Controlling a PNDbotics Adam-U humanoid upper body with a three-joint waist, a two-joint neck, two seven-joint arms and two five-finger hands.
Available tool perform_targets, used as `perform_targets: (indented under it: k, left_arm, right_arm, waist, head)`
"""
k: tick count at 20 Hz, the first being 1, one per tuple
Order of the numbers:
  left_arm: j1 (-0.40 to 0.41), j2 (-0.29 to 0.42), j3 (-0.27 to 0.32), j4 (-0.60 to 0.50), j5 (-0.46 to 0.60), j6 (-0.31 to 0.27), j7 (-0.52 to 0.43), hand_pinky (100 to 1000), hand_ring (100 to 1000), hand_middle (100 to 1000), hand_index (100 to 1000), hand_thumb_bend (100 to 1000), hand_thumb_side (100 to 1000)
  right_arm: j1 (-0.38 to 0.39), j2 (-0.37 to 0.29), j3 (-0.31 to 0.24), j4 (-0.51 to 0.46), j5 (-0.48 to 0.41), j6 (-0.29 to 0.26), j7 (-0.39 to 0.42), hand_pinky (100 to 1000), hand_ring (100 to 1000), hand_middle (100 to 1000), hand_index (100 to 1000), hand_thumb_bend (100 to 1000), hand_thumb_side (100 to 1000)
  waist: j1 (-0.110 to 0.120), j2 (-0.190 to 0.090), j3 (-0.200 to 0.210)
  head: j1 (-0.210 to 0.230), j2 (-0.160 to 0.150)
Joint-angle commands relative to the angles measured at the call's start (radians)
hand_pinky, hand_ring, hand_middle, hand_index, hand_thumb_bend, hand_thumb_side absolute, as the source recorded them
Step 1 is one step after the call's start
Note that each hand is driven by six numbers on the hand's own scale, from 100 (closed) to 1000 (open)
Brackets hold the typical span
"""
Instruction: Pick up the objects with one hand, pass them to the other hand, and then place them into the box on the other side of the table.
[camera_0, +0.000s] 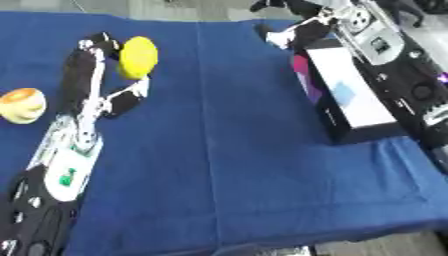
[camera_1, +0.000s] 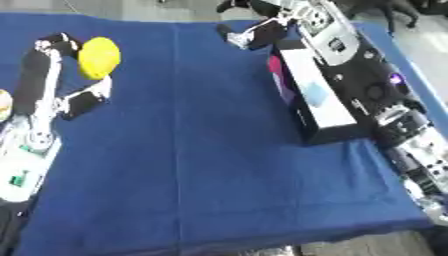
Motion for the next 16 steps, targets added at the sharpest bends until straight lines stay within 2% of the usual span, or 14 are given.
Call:
perform_targets:
  k: [1, 16]
  left_arm:
    - [-0.026, -0.017, -0.008, -0.015, -0.014, -0.004, 0.011, 716, 554, 527, 498, 100, 100]
    - [-0.037, -0.071, -0.031, -0.016, -0.057, -0.030, 0.020, 717, 553, 527, 499, 100, 100]
  right_arm:
    - [-0.028, -0.012, 0.002, -0.001, 0.006, -0.005, 0.017, 878, 1000, 1000, 1000, 100, 205]
    - [-0.077, 0.028, 0.017, 0.012, 0.033, -0.012, 0.076, 880, 1000, 1000, 1000, 100, 200]
  waist:
    - [-0.013, -0.004, 0.003]
    - [-0.029, 0.018, 0.039]
  head:
    - [-0.006, -0.001]
    - [-0.057, -0.001]
